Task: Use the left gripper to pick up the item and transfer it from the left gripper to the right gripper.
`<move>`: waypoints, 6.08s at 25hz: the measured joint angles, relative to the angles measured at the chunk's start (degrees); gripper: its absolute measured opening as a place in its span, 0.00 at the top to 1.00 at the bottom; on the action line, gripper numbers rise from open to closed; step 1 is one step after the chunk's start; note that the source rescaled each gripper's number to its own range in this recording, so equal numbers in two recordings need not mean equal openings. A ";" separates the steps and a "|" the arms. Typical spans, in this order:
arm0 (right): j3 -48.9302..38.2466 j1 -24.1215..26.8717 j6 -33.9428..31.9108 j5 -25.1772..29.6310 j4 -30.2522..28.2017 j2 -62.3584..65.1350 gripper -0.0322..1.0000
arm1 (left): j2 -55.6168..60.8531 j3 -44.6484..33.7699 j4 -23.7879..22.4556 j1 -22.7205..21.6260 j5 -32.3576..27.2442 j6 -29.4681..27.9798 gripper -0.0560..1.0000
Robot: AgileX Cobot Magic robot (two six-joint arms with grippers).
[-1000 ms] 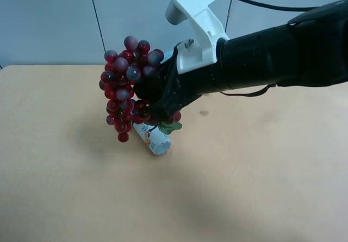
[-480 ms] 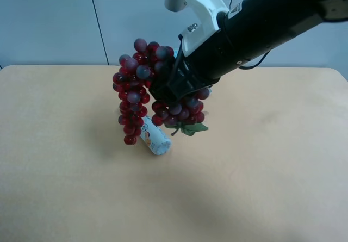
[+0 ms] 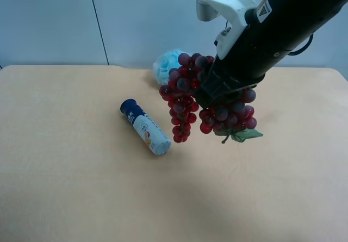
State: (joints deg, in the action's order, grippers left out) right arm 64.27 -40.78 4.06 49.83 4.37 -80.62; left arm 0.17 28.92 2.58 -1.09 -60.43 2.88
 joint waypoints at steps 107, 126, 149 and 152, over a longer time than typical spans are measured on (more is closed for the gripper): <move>-12.89 27.95 -4.06 19.37 2.27 37.43 0.00 | 0.00 0.00 0.10 0.00 0.00 0.02 0.00; -35.85 27.90 -4.06 11.38 2.47 71.07 0.00 | 0.00 0.00 0.10 0.00 0.00 0.02 0.00; -36.03 33.24 -4.06 11.27 1.32 75.81 0.00 | 0.00 0.00 0.10 0.00 0.00 0.02 0.00; -36.03 37.46 -4.06 11.27 1.31 76.13 0.00 | 0.00 0.00 0.10 0.00 0.00 0.02 0.00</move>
State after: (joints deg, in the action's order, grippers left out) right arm 28.24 -3.32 0.00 61.10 5.68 -4.50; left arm 0.17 28.92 2.68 -1.09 -60.43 2.90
